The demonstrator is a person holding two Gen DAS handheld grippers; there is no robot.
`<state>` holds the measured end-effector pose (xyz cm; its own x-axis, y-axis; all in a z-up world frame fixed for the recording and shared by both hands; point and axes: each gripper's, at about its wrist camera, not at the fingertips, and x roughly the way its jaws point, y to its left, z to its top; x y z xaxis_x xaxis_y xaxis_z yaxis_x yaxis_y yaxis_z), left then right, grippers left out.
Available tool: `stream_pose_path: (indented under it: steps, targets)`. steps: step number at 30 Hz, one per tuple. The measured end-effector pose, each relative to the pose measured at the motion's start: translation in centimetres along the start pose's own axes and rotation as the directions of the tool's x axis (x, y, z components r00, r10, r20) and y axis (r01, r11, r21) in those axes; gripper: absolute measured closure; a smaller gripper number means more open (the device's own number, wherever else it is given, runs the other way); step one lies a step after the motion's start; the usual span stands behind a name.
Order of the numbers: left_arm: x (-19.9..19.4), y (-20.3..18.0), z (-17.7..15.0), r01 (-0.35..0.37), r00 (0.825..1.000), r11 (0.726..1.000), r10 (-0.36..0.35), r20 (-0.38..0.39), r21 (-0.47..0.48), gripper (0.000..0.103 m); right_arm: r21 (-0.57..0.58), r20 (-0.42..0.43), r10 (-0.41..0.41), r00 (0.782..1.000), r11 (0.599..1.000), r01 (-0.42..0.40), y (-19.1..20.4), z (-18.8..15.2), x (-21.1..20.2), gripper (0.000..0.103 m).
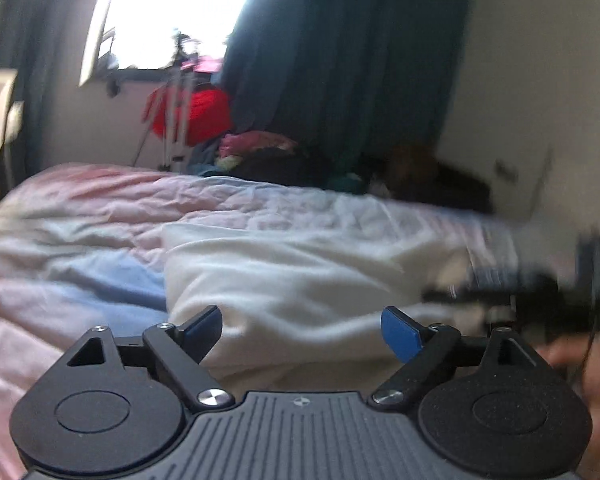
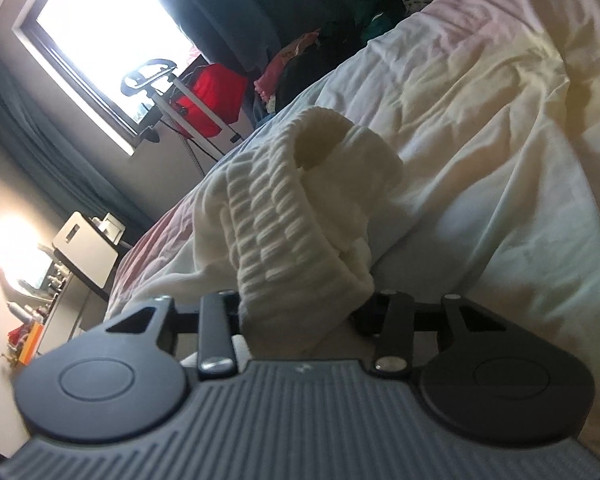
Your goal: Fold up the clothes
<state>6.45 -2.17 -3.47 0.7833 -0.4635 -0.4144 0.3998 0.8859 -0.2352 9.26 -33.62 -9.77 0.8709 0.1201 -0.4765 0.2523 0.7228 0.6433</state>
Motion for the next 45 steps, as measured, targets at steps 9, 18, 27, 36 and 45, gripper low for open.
stream_pose_path:
  steps: [9,18,27,36,45]
  targets:
    - [4.7,6.4,-0.5,-0.060,0.994,0.936,0.026,-0.102,-0.348,0.009,0.020,0.016,-0.001,1.000,1.000,0.001,-0.4,-0.6,-0.2,0.057]
    - [5.2,5.0,0.5,-0.073,0.995,0.940,0.046,-0.089,-0.333,0.034,0.049,0.038,0.030,0.999,0.998,-0.032,0.1,0.0,-1.1,0.062]
    - [4.0,-2.0,5.0,-0.001,1.000,0.969,-0.004,-0.022,-0.247,0.059,0.016,0.122,0.025,0.992,1.000,-0.027,1.1,5.1,-5.8,0.069]
    - [13.0,-17.6,10.9,0.172,0.985,0.979,-0.172,0.013,-0.107,0.059,0.060,0.292,-0.079,0.953,0.996,0.064,-5.8,16.7,-12.9,0.069]
    - [26.9,-28.5,10.6,0.254,0.960,0.966,-0.257,-0.111,-0.040,0.059,0.162,0.340,-0.239,0.910,0.968,0.193,-16.2,24.1,-12.1,0.069]
